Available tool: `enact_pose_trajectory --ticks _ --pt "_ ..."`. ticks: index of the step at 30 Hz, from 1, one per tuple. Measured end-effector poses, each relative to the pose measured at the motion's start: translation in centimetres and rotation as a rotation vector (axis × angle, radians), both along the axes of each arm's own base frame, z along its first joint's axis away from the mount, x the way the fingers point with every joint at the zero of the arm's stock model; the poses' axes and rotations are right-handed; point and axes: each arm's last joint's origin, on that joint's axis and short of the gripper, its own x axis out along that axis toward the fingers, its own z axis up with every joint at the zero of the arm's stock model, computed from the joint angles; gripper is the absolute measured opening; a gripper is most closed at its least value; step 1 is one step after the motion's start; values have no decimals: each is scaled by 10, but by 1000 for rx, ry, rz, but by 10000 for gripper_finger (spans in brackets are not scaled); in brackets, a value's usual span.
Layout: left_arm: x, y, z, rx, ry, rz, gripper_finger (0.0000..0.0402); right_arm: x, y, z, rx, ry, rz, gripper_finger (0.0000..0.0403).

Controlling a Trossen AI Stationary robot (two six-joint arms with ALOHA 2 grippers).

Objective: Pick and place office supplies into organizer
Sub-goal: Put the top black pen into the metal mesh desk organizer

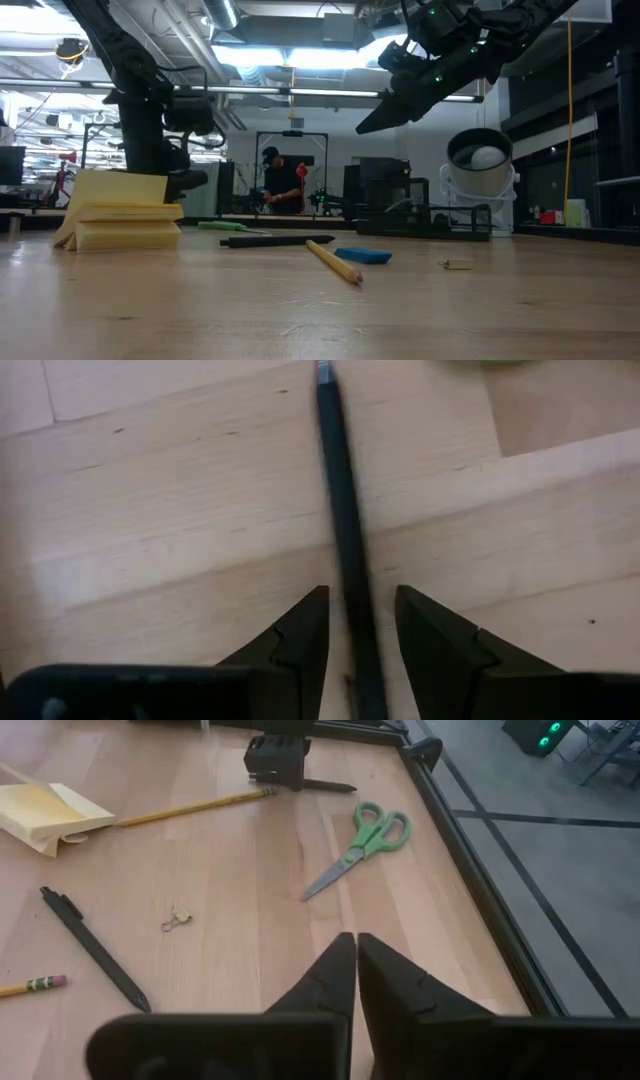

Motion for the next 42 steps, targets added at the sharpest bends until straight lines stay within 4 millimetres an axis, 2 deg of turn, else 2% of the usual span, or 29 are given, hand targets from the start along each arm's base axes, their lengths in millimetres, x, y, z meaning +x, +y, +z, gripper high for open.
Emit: enact_pose_trajectory --ticks 9,16,21,27,34,42 --pt "0 0 0 -1 20 -51 96 0 0 0 0 0 0 11" --pt "0 -1 0 3 65 -181 51 0 0 -1 1 2 0 24" --pt "0 -1 0 8 92 -250 25 4 -1 -9 11 29 0 25" --pt "1 -2 1 6 93 -306 24 10 -3 -23 22 61 0 25" --pt "6 -6 3 -1 93 -361 24 14 -3 -22 31 9 41 25" --pt "23 -4 27 -10 80 -485 24 15 -2 -21 54 -6 90 25"
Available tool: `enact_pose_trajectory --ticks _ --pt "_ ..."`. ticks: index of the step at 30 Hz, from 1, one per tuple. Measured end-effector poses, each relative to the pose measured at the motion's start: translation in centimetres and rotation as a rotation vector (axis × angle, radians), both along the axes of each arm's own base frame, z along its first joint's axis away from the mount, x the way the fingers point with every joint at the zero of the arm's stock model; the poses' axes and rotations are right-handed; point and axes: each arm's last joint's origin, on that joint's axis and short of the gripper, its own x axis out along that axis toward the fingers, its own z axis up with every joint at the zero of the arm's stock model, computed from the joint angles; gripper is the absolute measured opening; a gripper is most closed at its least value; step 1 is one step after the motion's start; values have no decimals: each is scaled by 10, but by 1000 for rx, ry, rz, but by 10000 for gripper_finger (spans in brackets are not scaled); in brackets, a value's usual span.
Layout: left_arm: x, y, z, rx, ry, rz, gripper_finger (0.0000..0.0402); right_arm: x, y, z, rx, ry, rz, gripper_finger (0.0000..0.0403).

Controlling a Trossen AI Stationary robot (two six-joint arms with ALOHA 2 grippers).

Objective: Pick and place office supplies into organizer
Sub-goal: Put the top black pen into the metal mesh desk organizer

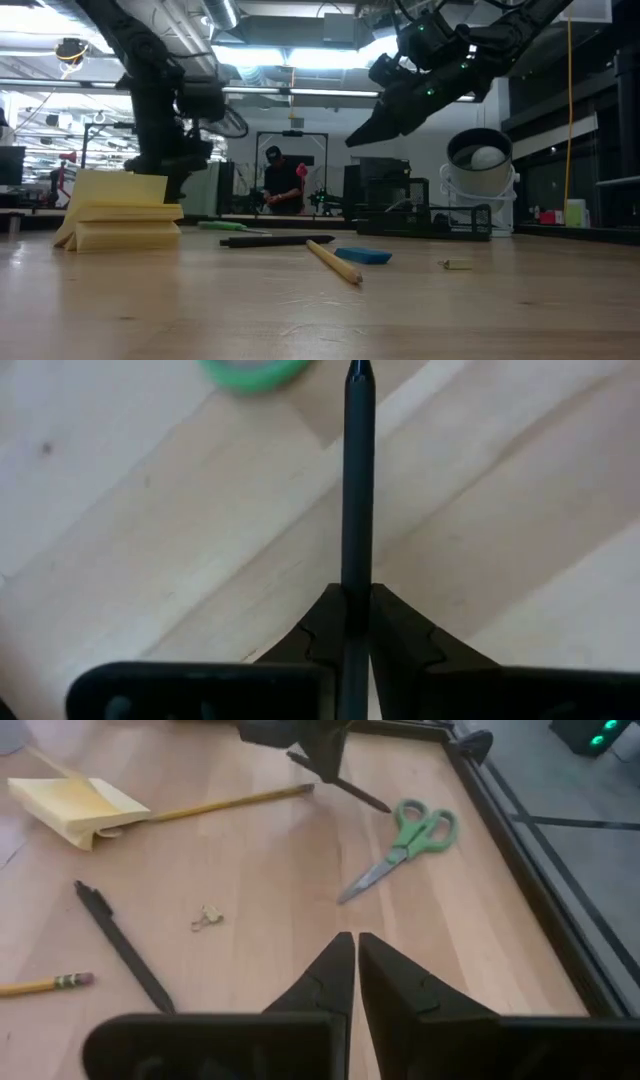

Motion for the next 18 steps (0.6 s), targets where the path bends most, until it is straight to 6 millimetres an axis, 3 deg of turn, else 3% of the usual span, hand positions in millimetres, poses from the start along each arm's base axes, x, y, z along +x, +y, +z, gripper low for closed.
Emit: enact_pose_trajectory --ticks 6,11,18 --pt "15 2 26 24 -7 -80 24 -1 3 8 -4 -30 45 26" --pt "25 2 53 19 -11 -116 24 3 5 30 -76 -86 79 26" --pt "39 -1 85 55 -52 -161 24 17 23 51 -213 -113 208 26"
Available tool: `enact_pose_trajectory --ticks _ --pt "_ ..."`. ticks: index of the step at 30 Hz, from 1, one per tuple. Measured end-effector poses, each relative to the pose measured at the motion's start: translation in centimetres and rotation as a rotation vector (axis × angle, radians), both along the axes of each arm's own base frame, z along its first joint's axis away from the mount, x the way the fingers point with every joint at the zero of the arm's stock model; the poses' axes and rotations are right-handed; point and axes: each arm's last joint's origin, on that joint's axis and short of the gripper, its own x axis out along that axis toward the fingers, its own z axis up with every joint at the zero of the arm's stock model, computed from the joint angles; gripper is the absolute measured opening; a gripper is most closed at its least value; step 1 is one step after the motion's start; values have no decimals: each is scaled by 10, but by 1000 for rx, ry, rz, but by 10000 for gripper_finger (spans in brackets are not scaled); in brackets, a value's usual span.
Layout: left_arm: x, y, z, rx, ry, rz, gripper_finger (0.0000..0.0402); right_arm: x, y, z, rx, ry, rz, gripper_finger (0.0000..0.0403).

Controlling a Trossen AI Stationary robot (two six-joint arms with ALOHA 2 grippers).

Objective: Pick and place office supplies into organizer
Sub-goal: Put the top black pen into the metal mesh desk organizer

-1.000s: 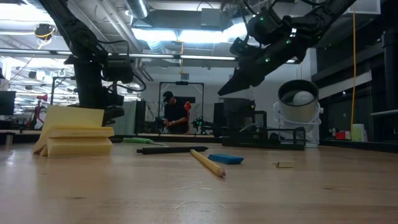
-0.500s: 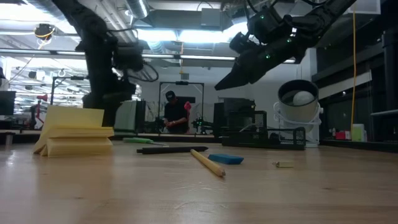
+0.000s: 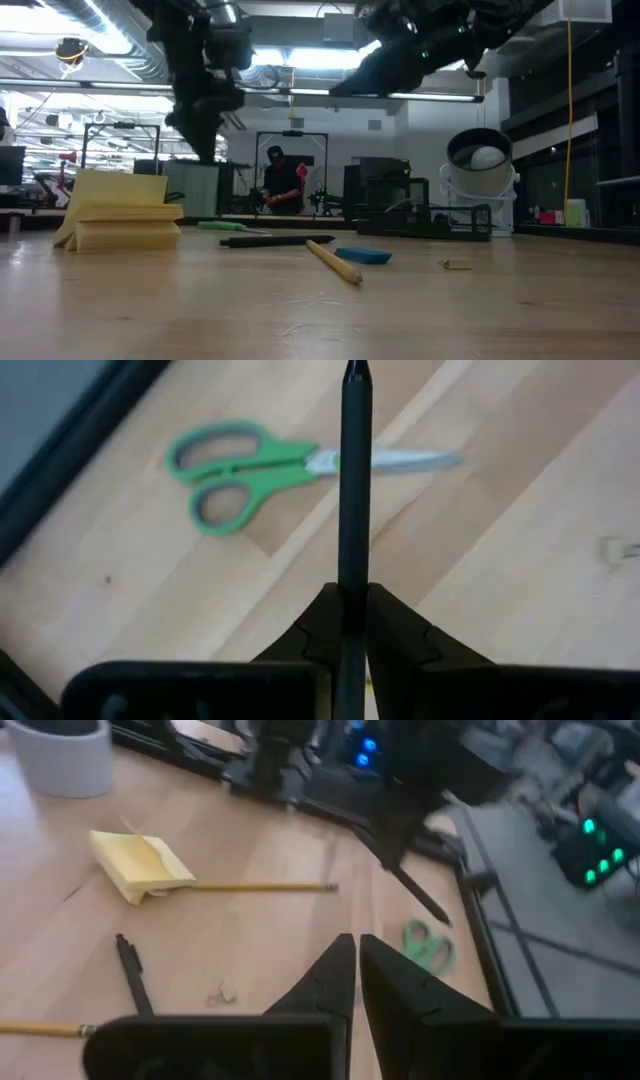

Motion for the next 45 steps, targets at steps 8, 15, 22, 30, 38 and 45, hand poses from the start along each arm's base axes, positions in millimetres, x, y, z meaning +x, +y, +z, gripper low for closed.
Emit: enact_pose_trajectory --ticks 8,15,22,30,38,45 --pt "13 -8 28 42 -43 -89 24 9 23 15 -105 -6 88 42" --pt "22 -20 41 52 -85 -123 24 12 36 18 -230 11 -22 127" --pt "34 -34 45 40 -146 -119 24 13 47 18 -282 21 -61 165" --pt "44 -46 46 42 -202 -146 24 14 55 18 -310 21 -57 150" --pt "58 -43 42 41 -258 -167 24 18 56 22 -307 20 -71 147" --pt "80 -39 43 22 -180 -225 24 37 54 16 -322 157 -60 148"
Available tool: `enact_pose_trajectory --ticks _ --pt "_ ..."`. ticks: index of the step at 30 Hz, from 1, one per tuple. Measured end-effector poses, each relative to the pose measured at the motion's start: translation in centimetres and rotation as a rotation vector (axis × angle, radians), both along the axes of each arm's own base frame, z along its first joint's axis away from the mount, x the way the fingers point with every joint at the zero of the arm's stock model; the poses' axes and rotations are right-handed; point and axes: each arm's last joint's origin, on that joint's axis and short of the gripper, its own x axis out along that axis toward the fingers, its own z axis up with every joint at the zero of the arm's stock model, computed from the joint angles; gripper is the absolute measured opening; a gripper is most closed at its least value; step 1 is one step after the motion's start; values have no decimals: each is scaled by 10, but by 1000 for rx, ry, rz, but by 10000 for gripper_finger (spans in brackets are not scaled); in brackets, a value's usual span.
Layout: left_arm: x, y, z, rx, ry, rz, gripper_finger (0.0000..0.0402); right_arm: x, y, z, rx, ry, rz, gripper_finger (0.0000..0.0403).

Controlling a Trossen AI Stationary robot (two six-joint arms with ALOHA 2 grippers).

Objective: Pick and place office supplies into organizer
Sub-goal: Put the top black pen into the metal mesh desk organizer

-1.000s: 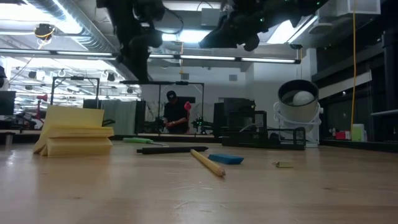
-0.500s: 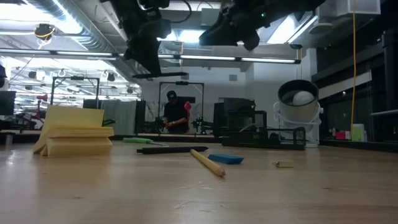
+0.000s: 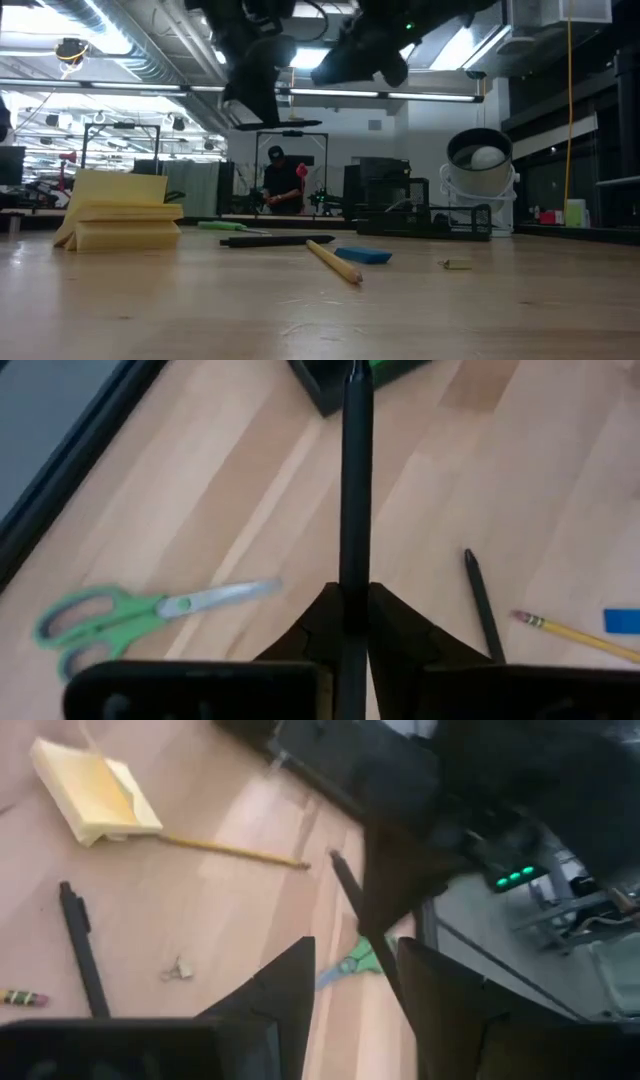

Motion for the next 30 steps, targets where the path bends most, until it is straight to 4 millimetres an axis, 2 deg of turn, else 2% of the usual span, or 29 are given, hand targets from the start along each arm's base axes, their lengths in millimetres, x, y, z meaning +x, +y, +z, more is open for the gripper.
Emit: enact_pose_trajectory --ticks 8,13,30 --pt "20 -2 6 46 76 -102 24 22 -6 -22 -145 120 -102 148" --pt "22 -7 11 72 72 -118 25 28 -7 -33 -170 153 -91 148" --pt "24 -22 12 76 76 -176 31 30 -13 -30 -192 119 -101 148"
